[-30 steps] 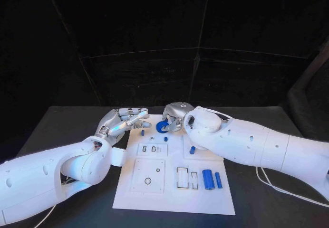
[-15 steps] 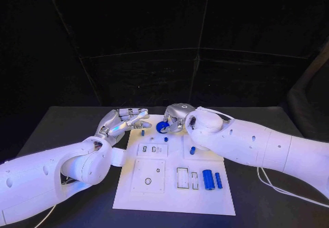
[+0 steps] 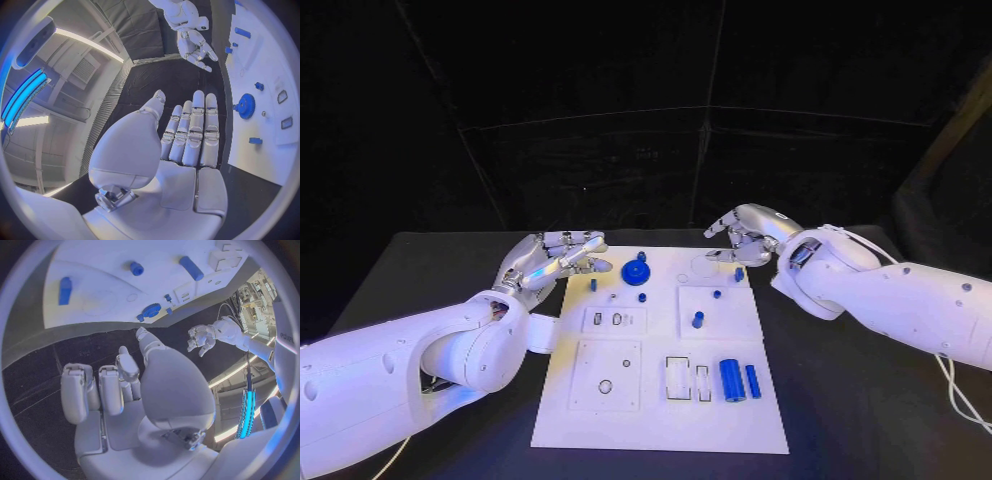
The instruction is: Assemble the parts on the task board
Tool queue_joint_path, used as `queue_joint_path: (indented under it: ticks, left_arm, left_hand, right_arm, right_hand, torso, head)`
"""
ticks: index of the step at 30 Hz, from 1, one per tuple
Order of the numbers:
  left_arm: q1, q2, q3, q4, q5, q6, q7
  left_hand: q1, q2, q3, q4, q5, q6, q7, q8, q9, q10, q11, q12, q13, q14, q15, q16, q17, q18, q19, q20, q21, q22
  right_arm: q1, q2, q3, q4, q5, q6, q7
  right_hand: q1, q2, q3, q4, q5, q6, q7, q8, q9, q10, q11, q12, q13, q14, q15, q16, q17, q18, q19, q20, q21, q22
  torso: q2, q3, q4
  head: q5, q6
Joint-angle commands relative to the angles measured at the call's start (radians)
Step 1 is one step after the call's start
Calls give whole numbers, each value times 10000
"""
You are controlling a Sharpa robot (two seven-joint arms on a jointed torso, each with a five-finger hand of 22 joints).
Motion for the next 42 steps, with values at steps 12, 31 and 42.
queue_joint_path:
  ticks: [12, 31, 42]
  left_arm:
    - [11, 154, 6, -171, -48, 167, 51]
    - [0, 206, 4, -256, -48, 200, 43]
    - [0, 193, 4, -254, -48, 202, 33]
  left_hand:
    - [-21, 147, -16, -119, 48, 136, -17, -70, -6, 255, -55, -24, 14, 133, -12, -69, 55, 153, 116, -21, -55, -31]
    - [-24, 153, -18, -127, 48, 146, -22, -73, -6, 274, -58, -26, 15, 137, -15, -76, 60, 153, 122, -24, -59, -35]
    - [-24, 153, -18, -127, 48, 146, -22, -73, -6, 274, -58, -26, 15, 137, -15, -76, 60, 153, 122, -24, -59, -35]
  right_arm:
    - [-226, -854, -11, -823, 2020, 498, 1841]
    - [-752, -533, -10, -1456, 1914, 886, 1876]
    - [-809, -358, -10, -1603, 1913, 1180, 1930]
  right_hand:
    - [175, -111, -243, -230, 311, -125, 5, -19, -6, -166, 27, -266, -200, 600, 30, -97, 443, 50, -85, 29, -128, 1143]
    - [82, -81, -385, -181, 409, -181, 17, -15, -6, -142, 40, -228, -168, 611, 42, -88, 480, 53, -94, 39, -139, 1129]
    - [191, 132, -400, -248, 423, 91, -38, 119, 46, -60, -8, -82, -53, 632, 11, -63, 549, 42, -46, 24, -120, 1184]
  torso:
    - [7, 94, -100]
    - [-5, 45, -64]
    - [-13, 42, -48]
  head:
    - [-57, -34]
    - [-98, -99]
    - [-139, -122]
